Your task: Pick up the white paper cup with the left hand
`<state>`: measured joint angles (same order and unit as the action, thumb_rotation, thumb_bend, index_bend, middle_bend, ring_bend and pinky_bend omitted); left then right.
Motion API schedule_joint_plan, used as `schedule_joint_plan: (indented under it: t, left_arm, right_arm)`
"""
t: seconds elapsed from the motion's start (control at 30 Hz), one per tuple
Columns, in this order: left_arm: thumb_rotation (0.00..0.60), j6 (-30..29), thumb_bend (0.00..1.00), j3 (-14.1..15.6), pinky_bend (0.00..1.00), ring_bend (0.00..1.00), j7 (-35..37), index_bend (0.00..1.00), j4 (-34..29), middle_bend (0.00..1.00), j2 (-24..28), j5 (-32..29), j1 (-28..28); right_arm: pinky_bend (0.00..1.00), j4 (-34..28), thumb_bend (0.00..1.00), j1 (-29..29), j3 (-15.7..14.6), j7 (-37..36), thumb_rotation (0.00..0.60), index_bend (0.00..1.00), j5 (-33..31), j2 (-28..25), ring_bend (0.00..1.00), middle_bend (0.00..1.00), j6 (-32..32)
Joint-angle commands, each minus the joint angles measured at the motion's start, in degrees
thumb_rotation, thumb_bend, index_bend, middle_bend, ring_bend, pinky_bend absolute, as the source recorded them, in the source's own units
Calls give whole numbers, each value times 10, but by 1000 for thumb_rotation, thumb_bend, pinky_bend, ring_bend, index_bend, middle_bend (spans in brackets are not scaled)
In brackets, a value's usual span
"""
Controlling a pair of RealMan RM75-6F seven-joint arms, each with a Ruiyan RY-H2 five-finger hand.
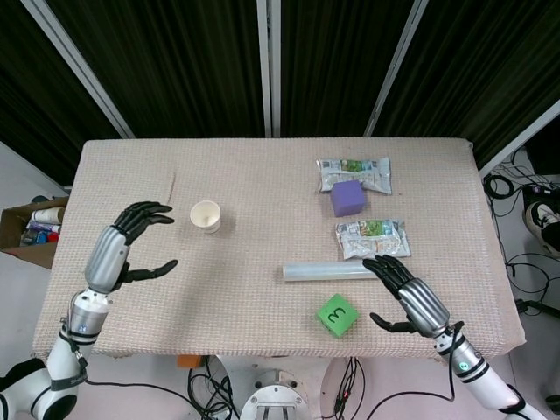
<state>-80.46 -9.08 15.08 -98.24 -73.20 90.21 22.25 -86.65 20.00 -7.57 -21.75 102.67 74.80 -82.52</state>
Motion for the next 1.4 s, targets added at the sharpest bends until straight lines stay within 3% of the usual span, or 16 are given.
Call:
schedule_joint_plan:
  t: [0.03,0.27,0.53,0.8,1.03,1.2,1.33,1.4]
  left_arm:
    - [600,163,160,-37,177,172,-96,304,45,221,-6,-144,75]
    - [600,279,161,-65,176,152,-150,236,121,180,-41,-232,157]
    - [600,403,162,-50,171,116,-245,165,155,105,-49,-357,233]
    - [600,417,162,-36,169,111,-276,158,160,99,-59,-420,264]
    - [600,444,159,-25,188,112,-289,196,218,109,-107,-453,306]
    - [600,439,177,-15,348,167,-306,308,251,176,-129,-488,320]
    - [600,420,247,-15,579,370,-299,467,265,380,-137,-494,316]
    - [600,406,240,-20,622,457,-285,497,264,460,-140,-486,308]
  right_arm:
    - [2,-27,263,-31,12,0,600,60,-33,-35,0,102,-12]
    - [3,-52,263,-46,12,7,600,62,-19,-66,0,102,-40]
    - [3,-56,263,-54,14,0,600,68,-14,-70,0,102,-44]
    - [3,-49,263,-57,19,-10,600,68,-15,-64,0,103,-43]
    - [3,-45,264,-60,20,-15,600,68,-15,-61,0,102,-39]
    - [3,-41,264,-65,19,-20,600,68,-17,-60,0,102,-39]
    - [2,-36,264,-66,19,-26,600,68,-18,-56,0,103,-35]
    - [2,-34,264,-66,19,-27,600,68,-16,-54,0,102,-35]
